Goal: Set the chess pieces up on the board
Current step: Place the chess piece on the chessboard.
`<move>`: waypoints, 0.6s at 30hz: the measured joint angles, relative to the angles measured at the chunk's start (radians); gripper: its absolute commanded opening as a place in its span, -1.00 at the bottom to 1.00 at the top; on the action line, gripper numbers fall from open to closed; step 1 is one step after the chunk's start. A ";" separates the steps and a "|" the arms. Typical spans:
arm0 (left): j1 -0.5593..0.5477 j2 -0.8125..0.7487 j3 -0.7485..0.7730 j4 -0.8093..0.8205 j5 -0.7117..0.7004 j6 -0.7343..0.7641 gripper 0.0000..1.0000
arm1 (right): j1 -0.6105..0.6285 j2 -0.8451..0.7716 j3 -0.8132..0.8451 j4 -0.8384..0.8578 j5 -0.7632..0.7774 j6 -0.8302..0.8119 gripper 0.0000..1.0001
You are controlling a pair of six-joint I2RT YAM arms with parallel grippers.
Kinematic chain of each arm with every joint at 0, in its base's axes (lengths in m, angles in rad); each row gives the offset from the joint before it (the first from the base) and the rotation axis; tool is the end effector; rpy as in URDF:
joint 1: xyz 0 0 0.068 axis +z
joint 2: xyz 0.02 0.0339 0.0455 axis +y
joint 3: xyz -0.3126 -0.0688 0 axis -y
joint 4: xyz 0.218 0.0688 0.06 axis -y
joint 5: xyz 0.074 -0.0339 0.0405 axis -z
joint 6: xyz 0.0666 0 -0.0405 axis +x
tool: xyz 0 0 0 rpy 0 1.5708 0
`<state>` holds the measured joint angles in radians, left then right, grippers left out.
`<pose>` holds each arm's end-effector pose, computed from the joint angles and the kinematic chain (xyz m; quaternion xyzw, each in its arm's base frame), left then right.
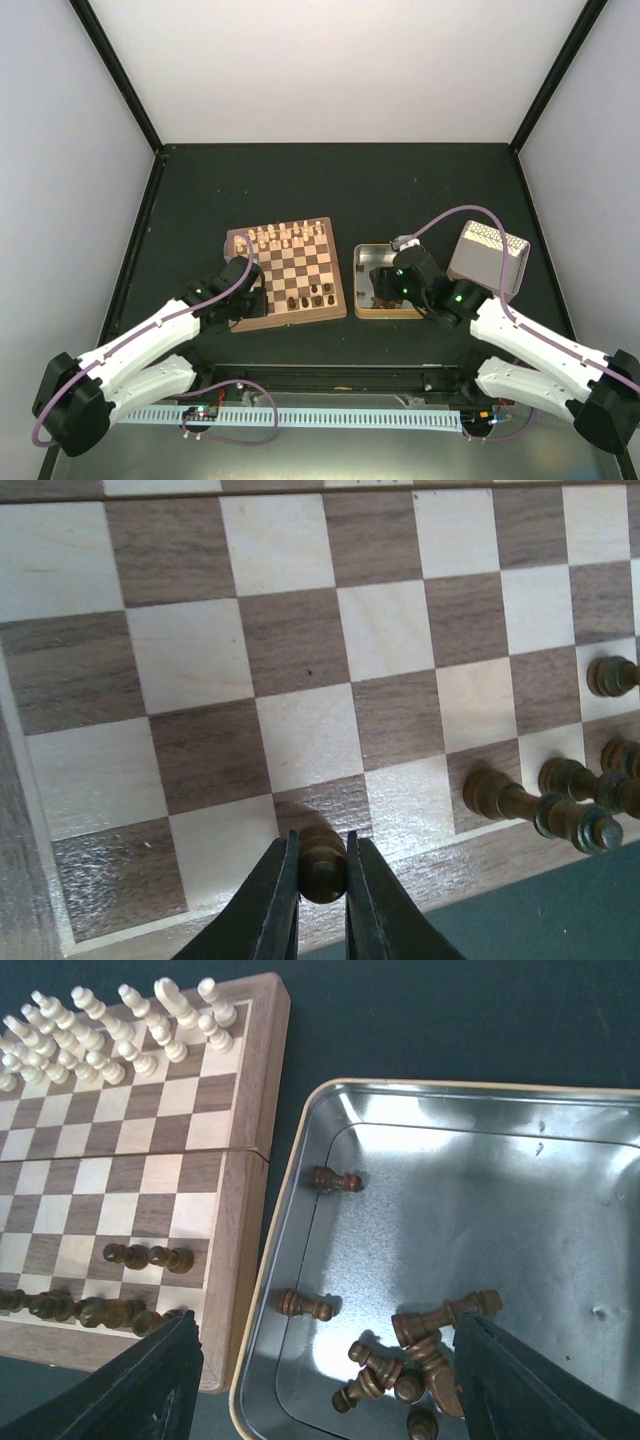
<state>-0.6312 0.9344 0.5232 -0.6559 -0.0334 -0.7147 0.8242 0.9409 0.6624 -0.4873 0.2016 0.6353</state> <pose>0.1029 -0.0725 0.2097 -0.0446 0.9673 -0.1427 0.2049 0.1200 0.1101 0.2673 -0.0471 0.9151 0.1908 0.3522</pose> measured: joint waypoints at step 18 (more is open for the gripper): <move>-0.019 0.043 -0.004 0.021 0.034 0.027 -0.19 | 0.000 0.076 0.029 0.019 -0.021 -0.002 0.39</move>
<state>-0.6498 0.9771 0.5190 -0.6350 0.0010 -0.6876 0.8242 1.0172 0.6914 -0.4686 0.1806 0.6331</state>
